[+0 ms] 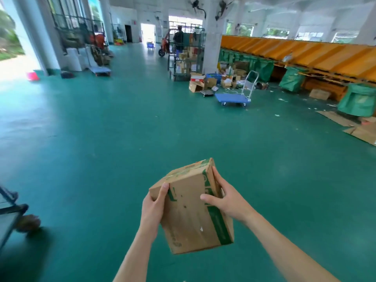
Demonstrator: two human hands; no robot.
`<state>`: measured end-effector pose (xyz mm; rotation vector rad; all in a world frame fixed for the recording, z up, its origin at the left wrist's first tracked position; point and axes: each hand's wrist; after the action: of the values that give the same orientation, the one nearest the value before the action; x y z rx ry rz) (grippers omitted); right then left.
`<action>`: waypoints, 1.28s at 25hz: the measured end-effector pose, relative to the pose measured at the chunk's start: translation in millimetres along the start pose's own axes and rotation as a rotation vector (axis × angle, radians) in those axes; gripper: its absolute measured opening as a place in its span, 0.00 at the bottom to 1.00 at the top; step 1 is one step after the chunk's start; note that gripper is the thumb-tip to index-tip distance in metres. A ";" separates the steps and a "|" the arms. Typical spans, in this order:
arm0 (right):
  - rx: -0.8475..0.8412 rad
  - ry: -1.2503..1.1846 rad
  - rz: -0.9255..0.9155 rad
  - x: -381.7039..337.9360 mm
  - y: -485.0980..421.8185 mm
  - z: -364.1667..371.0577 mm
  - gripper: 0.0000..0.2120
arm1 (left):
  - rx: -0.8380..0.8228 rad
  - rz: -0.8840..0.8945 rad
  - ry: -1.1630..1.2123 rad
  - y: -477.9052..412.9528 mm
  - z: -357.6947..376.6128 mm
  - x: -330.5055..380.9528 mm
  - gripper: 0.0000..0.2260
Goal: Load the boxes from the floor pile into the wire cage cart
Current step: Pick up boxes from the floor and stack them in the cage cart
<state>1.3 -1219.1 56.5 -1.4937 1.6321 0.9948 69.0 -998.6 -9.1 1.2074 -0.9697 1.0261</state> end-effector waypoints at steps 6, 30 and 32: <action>-0.086 -0.002 -0.170 -94.5 -98.8 157.2 0.43 | 0.153 0.069 -0.064 -23.6 -186.0 56.5 0.21; -0.901 -0.035 -0.669 -359.2 -324.4 578.1 0.36 | 0.985 -0.041 -0.056 -32.4 -608.7 168.6 0.38; -0.942 0.020 -0.758 -378.4 -353.9 596.4 0.42 | 1.033 -0.020 0.005 -49.1 -628.1 182.7 0.36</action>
<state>386.6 -530.2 88.9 -2.4455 0.4172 1.3252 188.9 -360.7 85.9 2.0254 -0.3739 1.5818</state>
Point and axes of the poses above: each hand's wrist, its own y-axis away from the middle knuckle, its own z-axis out of the palm, x = y × z, and after that the axes turned 3 degrees about -z, right-handed
